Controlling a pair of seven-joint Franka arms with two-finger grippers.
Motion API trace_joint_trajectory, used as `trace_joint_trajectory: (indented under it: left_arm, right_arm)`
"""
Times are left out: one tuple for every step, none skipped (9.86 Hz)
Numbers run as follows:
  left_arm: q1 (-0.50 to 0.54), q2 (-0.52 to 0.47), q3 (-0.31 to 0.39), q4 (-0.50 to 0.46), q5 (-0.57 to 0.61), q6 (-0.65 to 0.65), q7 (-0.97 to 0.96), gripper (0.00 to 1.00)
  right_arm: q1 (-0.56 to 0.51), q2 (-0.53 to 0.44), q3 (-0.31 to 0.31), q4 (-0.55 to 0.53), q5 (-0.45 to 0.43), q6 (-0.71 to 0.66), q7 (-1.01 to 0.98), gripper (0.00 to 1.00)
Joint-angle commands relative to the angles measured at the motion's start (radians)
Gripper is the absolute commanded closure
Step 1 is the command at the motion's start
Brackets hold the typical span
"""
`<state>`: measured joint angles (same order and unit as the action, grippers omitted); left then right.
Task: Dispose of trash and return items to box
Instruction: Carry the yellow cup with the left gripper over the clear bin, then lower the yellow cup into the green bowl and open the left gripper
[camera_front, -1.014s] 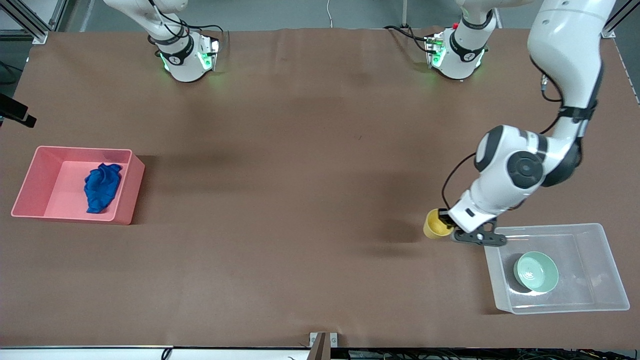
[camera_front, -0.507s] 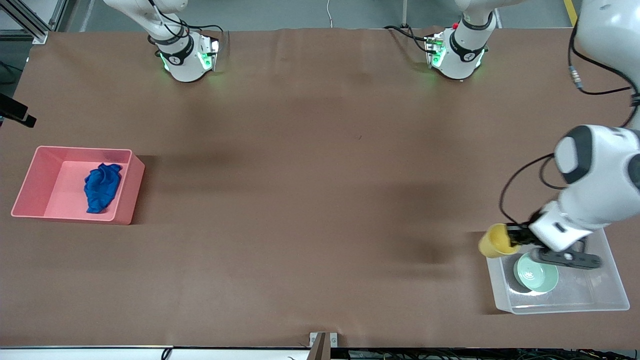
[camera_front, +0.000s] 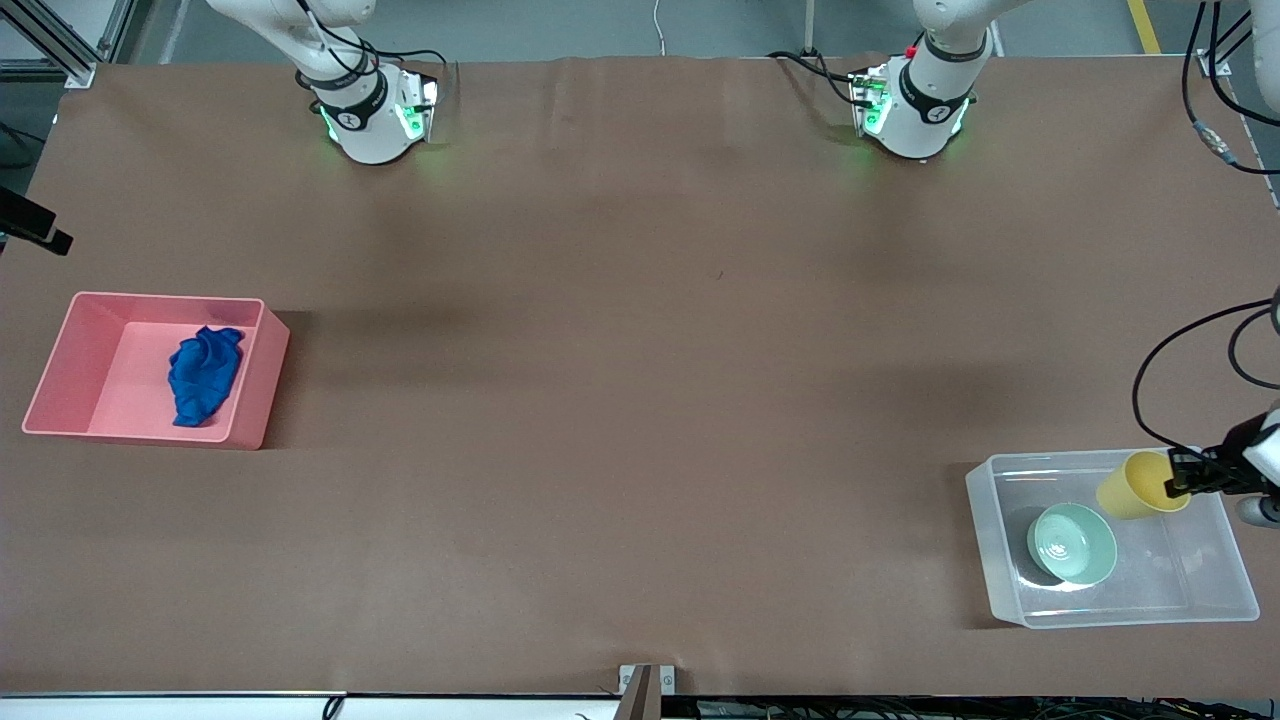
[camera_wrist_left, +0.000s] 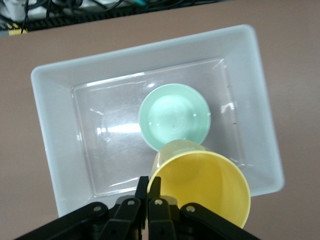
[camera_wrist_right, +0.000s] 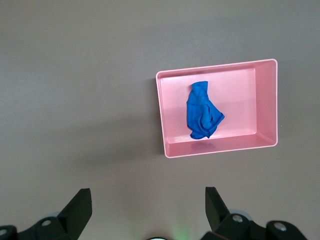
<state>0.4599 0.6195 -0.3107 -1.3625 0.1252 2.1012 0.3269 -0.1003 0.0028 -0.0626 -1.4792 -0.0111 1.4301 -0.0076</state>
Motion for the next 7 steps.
trace_joint_trajectory:
  left_arm:
    - [-0.014,0.104,0.047,0.068,-0.002,0.023,0.055,1.00]
    - [-0.014,0.120,0.050,0.068,-0.001,0.064,0.061,1.00]
    - [-0.014,0.135,0.058,0.068,-0.001,0.083,0.061,1.00]
    - [-0.015,0.150,0.061,0.066,-0.001,0.106,0.061,1.00]
    - [-0.024,0.163,0.061,0.068,-0.002,0.121,0.061,1.00]
    - [-0.026,0.181,0.061,0.068,-0.002,0.152,0.057,1.00]
    - [-0.027,0.193,0.061,0.066,-0.005,0.175,0.051,1.00]
  right_arm:
    - [-0.002,-0.020,0.004,-0.018,-0.006,0.003,-0.006,0.00]
    - [-0.002,-0.020,0.004,-0.018,-0.006,0.003,-0.006,0.00]
    - [-0.002,-0.020,0.004,-0.018,-0.006,0.003,-0.005,0.00]
    - [-0.002,-0.020,0.004,-0.018,-0.006,0.003,-0.005,0.00]
    - [-0.004,-0.020,0.004,-0.018,-0.006,0.003,-0.006,0.00]
    - [-0.004,-0.020,0.004,-0.018,-0.006,0.003,-0.006,0.00]
    - [-0.002,-0.020,0.004,-0.018,-0.006,0.003,-0.006,0.00]
